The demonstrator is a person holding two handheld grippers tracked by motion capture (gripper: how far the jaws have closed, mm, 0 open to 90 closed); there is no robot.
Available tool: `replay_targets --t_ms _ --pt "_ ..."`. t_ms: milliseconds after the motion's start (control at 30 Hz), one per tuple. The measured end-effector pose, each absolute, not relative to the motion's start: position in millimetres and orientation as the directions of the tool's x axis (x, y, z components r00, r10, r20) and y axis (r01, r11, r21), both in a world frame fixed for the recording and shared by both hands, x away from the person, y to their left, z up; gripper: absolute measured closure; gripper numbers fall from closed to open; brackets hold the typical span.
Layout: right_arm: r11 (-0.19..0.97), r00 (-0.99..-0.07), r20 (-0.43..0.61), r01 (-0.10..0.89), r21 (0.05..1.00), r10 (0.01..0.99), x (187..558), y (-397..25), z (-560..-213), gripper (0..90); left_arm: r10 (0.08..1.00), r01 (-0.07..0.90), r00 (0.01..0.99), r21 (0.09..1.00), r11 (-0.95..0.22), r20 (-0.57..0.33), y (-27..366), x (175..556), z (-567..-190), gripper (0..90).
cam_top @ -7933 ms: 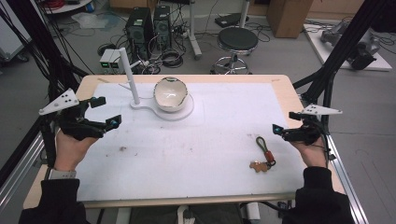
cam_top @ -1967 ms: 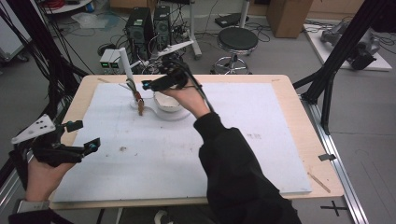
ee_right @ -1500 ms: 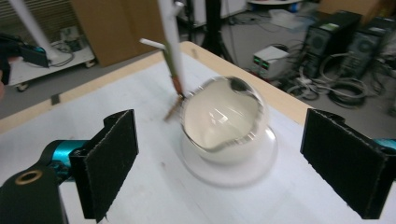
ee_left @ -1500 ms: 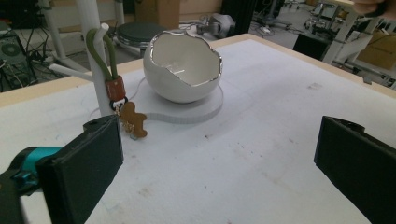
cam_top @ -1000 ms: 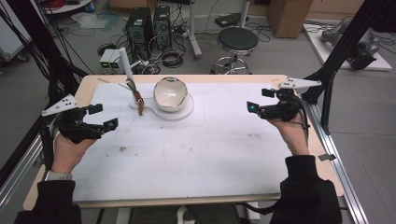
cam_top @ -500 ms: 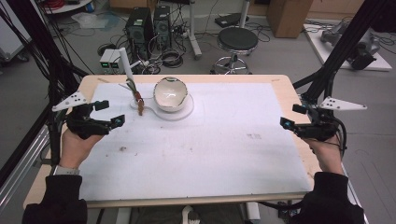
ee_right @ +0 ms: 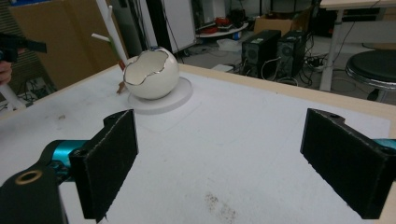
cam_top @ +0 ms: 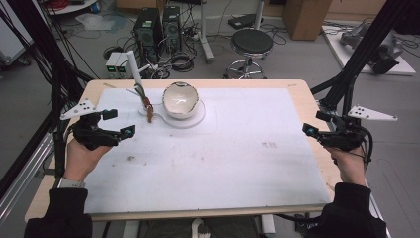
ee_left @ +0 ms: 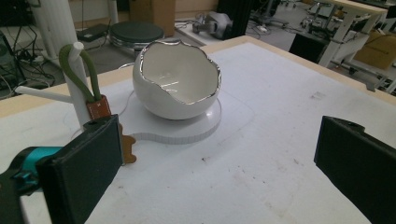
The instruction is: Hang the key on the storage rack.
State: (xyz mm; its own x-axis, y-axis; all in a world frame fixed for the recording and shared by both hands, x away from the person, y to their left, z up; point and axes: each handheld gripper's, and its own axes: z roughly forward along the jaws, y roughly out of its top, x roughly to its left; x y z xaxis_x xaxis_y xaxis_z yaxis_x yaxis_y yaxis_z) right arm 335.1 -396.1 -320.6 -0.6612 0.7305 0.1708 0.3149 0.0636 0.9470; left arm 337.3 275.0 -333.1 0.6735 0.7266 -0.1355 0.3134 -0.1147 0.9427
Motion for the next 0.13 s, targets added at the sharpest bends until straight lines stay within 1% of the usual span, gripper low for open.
replay_targets --t_ms 133 --pt "0.054 -0.651 0.167 0.305 0.951 0.741 337.3 -391.8 -316.5 10.7 0.729 0.313 0.67 0.943 -0.109 -0.139 277.7 336.0 -333.5 1.7"
